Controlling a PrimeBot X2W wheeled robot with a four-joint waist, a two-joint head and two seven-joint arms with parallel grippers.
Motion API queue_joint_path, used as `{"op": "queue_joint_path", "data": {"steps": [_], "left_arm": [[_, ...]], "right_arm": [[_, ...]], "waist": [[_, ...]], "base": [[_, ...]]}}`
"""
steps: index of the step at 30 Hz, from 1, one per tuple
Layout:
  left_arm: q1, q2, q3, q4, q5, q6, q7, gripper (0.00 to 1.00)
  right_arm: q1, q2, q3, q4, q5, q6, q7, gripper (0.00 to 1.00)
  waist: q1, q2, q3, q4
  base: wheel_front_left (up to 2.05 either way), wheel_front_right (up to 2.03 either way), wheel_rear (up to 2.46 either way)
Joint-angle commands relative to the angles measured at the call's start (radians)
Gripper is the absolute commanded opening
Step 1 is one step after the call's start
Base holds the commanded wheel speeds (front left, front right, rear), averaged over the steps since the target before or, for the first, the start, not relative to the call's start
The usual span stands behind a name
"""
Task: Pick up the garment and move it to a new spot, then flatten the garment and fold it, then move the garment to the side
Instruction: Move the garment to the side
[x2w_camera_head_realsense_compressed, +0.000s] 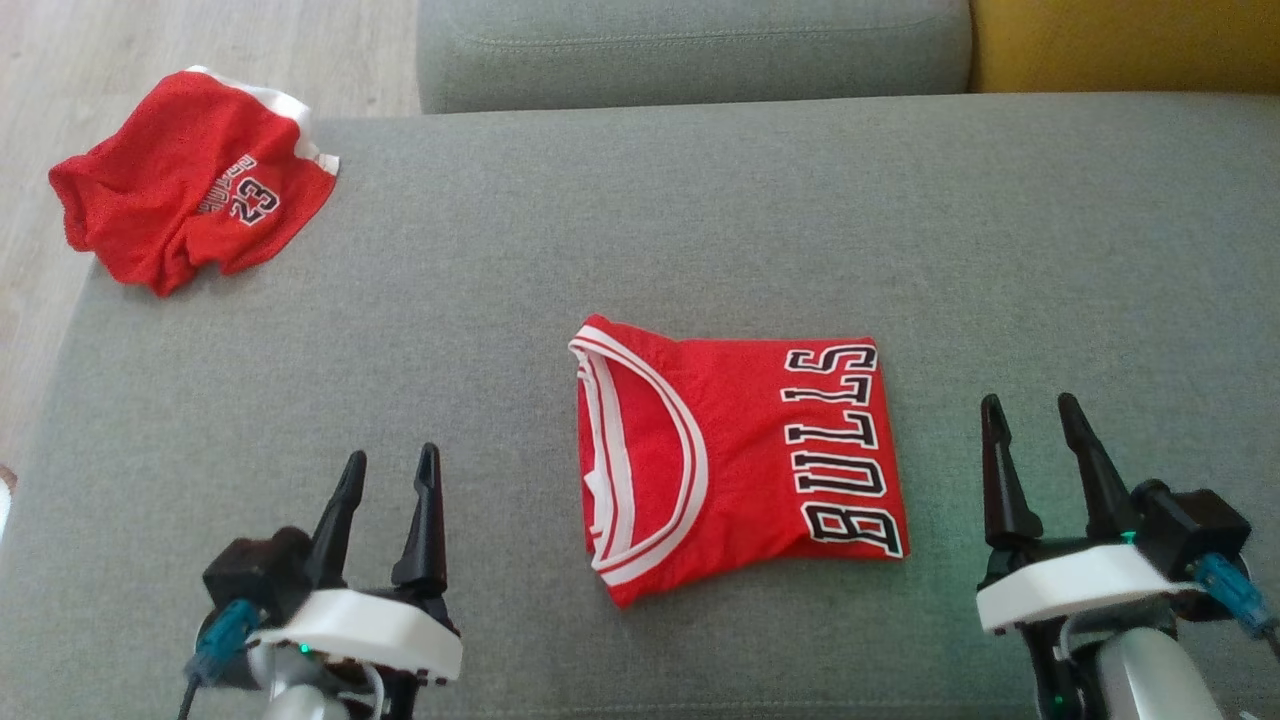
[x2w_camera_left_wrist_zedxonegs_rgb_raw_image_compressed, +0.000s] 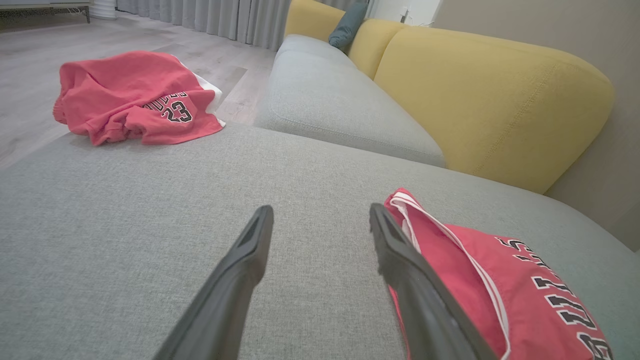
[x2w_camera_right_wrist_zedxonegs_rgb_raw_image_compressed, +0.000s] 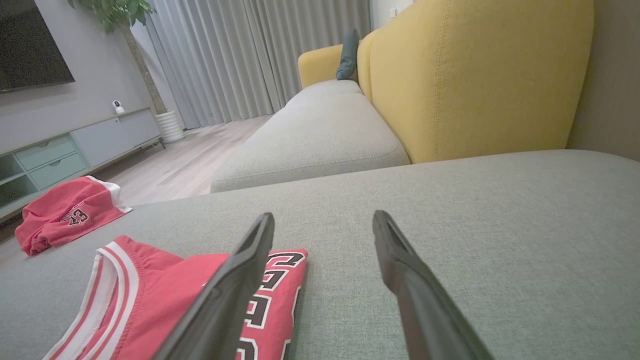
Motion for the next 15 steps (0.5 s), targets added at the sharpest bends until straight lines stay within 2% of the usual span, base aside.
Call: {"op": "queue_joint_path", "data": {"steps": [1, 6, 15], "left_arm": [[-0.037, -0.002, 0.040, -0.028, 0.012, -0.004, -0.012, 1.00], [-0.045, -0.004, 0.040, -0.032, 0.014, -0.004, -0.012, 1.00], [-0.076, -0.020, 0.036, -0.032, 0.015, -0.009, -0.012, 1.00]], "right_arm": [[-0.043, -0.004, 0.016, -0.030, -0.006, 0.007, 0.005, 1.00], [-0.059, -0.004, 0.018, -0.033, -0.014, 0.007, 0.047, 1.00], [-0.124, -0.004, 0.026, 0.013, -0.029, 0.007, 0.313, 1.00]], "waist": [[0.0000, 0.0000, 0.003, 0.000], [0.0000, 0.0000, 0.022, 0.006], [0.0000, 0.0000, 0.106, 0.058]], "base": [[0.00, 0.00, 0.00], [0.00, 0.00, 0.00], [0.00, 0.00, 0.00]]}}
